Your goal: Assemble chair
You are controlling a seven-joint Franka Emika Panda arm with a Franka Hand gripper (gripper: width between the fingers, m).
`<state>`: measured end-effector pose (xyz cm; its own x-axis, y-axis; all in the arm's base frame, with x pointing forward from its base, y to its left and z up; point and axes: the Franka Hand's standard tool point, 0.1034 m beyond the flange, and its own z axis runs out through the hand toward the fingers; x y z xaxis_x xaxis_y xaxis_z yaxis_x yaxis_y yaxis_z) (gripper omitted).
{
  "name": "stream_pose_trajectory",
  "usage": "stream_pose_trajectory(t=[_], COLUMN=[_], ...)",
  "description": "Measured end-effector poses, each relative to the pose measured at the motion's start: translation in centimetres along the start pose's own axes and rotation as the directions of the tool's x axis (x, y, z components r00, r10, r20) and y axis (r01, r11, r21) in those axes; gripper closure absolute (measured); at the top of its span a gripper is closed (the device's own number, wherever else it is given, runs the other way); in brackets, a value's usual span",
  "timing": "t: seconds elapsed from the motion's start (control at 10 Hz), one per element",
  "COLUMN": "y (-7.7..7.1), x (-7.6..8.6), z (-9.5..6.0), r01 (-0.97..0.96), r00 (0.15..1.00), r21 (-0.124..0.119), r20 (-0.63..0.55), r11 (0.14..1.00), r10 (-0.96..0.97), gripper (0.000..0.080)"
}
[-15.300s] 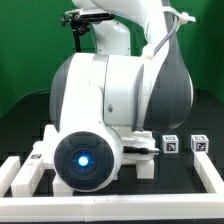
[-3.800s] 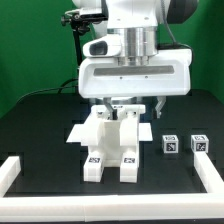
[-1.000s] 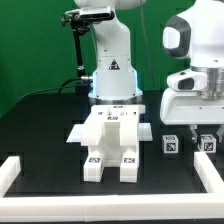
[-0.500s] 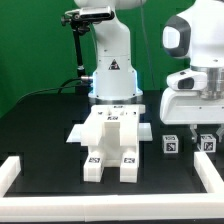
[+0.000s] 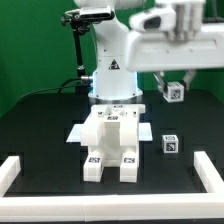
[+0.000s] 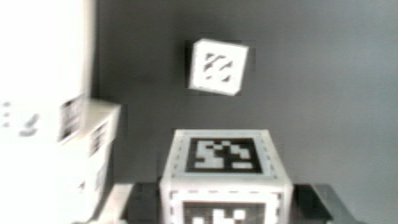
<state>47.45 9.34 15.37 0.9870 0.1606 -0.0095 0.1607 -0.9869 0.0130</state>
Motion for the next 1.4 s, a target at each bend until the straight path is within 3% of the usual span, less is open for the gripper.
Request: stream_pose_trajectory(t=[0.6, 0.9, 1.2, 1.4], y=[0.5, 5.0, 8.8, 8.8], x=[0.0, 1.3, 1.8, 1.6], z=[0.2, -0.4, 1.5, 1.9], r01=[-0.002, 0.129, 0.194, 0.195], r00=[1.0, 0.991, 0.978, 0.978], r21=[-0.001, -0.016, -0.056, -0.056], r20=[0.0, -0.042, -0.07, -0.062], r11=[1.0, 0.992, 0.979, 0.979], r10=[0.002, -0.129, -0.197, -0.198], gripper=[0.0515, 0.0515, 0.0515, 0.0515])
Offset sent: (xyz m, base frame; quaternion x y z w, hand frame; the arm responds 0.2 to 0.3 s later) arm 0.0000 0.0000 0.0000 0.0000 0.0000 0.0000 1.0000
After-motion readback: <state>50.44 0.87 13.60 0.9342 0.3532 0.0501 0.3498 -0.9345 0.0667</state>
